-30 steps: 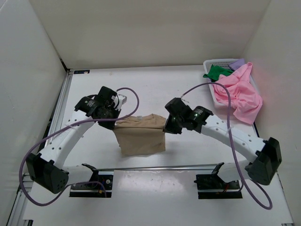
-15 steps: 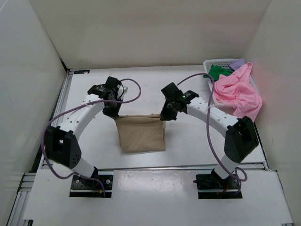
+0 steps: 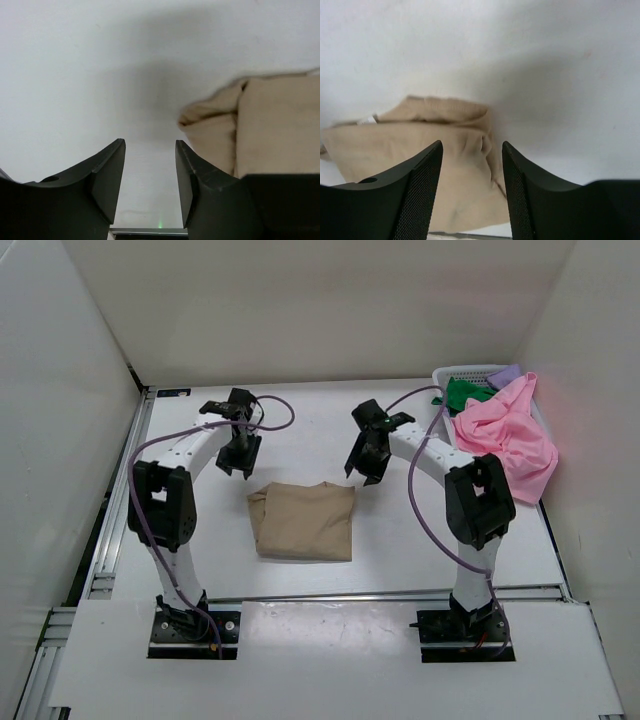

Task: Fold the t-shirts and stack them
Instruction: Fold the long partially folded tshirt into a neat square

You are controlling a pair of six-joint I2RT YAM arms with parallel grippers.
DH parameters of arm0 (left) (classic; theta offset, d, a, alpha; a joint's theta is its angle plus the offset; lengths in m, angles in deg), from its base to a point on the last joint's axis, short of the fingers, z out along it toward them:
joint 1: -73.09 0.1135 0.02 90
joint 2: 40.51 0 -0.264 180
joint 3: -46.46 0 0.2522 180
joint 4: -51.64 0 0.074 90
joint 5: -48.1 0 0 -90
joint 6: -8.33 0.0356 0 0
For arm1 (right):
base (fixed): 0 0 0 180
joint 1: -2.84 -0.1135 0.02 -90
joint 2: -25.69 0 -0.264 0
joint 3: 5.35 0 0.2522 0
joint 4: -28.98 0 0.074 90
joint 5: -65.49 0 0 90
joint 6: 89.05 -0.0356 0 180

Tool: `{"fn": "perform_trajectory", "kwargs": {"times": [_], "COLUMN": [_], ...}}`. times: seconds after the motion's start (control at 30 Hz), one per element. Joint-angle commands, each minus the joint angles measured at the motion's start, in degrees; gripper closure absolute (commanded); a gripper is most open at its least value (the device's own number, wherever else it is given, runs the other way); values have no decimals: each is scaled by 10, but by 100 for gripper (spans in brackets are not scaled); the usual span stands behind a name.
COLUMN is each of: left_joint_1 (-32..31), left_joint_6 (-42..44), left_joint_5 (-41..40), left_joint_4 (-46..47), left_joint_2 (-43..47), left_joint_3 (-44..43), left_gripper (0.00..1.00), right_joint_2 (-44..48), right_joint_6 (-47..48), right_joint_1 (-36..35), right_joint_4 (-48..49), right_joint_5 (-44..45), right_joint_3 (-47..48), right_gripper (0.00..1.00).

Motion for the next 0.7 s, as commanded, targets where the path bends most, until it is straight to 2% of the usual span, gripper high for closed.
{"fn": "perform_trajectory", "kwargs": {"times": [0.0, 0.03, 0.13, 0.2, 0.23, 0.33, 0.53, 0.67], "left_joint_1": [25, 30, 25, 10, 2, -18, -18, -18], "left_joint_6": [2, 2, 2, 2, 2, 2, 2, 2], "left_joint_5": [-19, 0, 102, 175, 185, 197, 218, 198], "left_joint_4": [-6, -6, 7, 8, 15, 22, -3, -8], "left_joint_2": [0, 7, 43, 43, 43, -3, -113, -144], "left_joint_3": [-63, -63, -43, -31, -30, -42, -120, -144], "left_gripper": [45, 45, 33, 33, 33, 34, 34, 44], "right_joint_2": [-4, -4, 21, 49, 57, 63, 52, 47], "right_joint_6": [69, 85, 120, 125, 132, 138, 144, 138], "right_joint_1": [15, 15, 15, 15, 15, 15, 9, 4], "right_joint_4": [9, 9, 14, 49, 64, 99, 111, 117], "right_joint_5": [8, 0, -10, -39, -56, -95, -111, -117], "right_joint_3": [51, 57, 36, -5, -45, -83, -90, -95], "right_gripper": [44, 44, 44, 44, 44, 43, 43, 43]}}
